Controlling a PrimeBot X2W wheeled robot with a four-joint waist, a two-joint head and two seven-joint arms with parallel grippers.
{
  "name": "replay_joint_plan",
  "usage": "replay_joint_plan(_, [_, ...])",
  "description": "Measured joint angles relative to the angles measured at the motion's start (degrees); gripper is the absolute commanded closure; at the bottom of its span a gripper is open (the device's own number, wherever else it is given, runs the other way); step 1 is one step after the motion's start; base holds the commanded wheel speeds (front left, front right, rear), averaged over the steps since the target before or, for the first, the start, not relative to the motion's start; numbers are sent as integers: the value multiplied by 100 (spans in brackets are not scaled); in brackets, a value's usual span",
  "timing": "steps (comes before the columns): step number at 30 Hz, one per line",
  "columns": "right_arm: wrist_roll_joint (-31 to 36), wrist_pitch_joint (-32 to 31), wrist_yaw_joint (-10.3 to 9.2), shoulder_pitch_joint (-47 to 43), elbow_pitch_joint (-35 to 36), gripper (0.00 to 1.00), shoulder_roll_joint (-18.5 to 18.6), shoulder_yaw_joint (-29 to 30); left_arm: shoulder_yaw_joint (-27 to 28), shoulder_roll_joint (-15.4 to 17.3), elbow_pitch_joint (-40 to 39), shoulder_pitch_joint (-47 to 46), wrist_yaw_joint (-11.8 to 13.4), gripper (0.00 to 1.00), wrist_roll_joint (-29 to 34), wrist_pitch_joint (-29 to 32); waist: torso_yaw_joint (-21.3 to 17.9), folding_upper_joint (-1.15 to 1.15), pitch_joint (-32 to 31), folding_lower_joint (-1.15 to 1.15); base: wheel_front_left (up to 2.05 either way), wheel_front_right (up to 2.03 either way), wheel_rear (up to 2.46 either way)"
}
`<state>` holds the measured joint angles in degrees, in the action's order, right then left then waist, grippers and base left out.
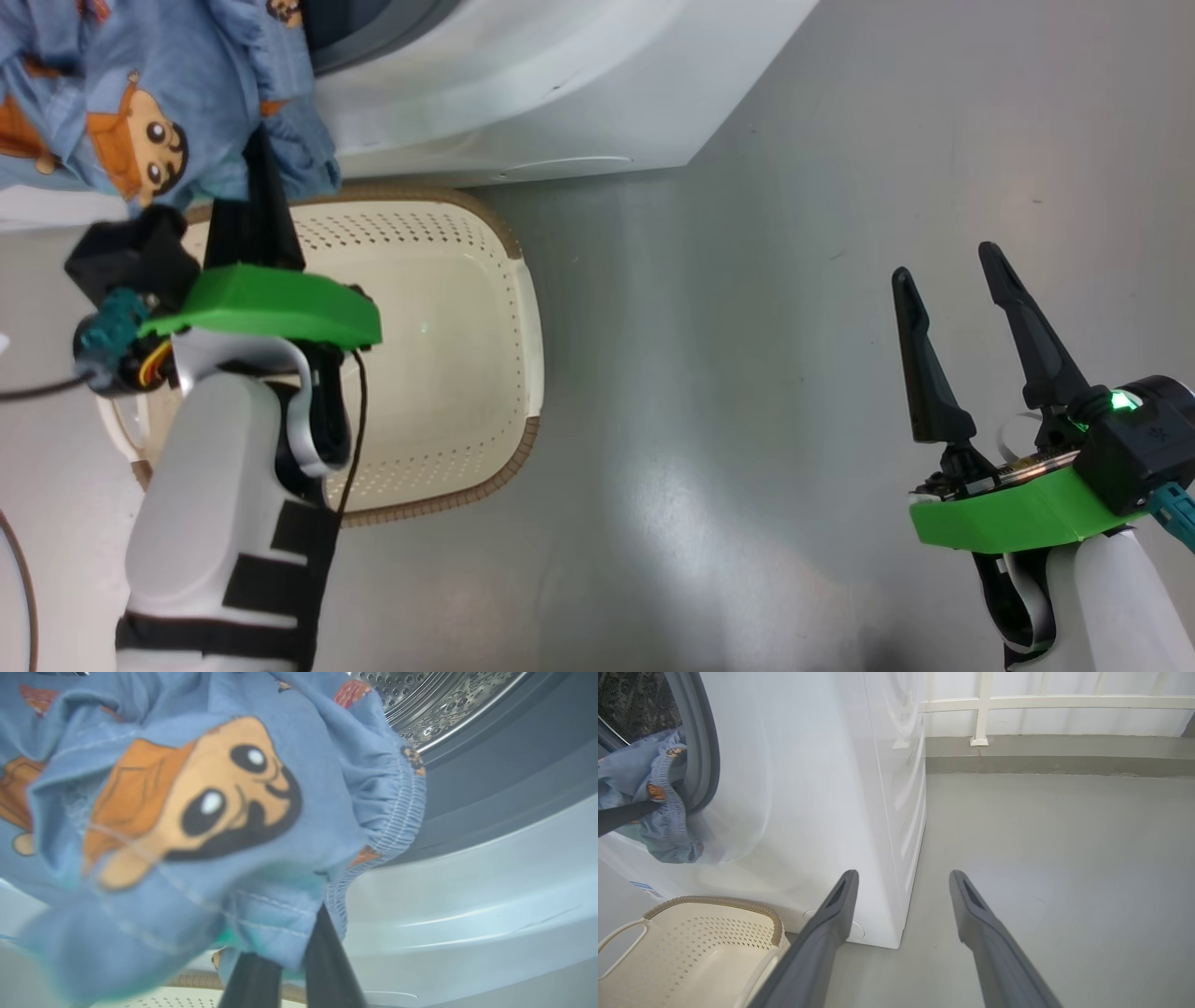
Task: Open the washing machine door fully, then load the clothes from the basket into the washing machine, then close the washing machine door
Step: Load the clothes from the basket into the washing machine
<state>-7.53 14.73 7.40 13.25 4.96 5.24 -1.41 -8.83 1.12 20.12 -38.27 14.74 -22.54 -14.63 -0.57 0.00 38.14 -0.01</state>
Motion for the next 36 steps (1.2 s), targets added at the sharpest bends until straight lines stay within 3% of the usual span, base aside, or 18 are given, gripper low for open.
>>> replay_joint_plan(9, [0, 0, 0, 0, -22, 0, -41, -19, 87, 9, -578, 153, 22, 100, 419, -1, 25, 0, -47, 0, 0, 0, 0])
replay_joint_plan(13, [-9, 0, 0, 0, -57, 0, -73, -102, 172, 207, -523, 108, 21, 100, 557, -1, -55, 0, -68, 1, 0, 0, 0])
replay_joint_plan(23, [-140, 0, 0, -13, -156, 0, -167, -292, 164, 918, 316, -1068, -75, 100, 922, 396, -452, 0, -138, 1, 0, 0, 0])
replay_joint_plan(36, [-322, 0, 0, -34, -260, 0, -209, -645, 78, 1390, 1925, -2338, -299, 100, 1126, 459, -1048, 0, -224, 1, 0, 0, 0])
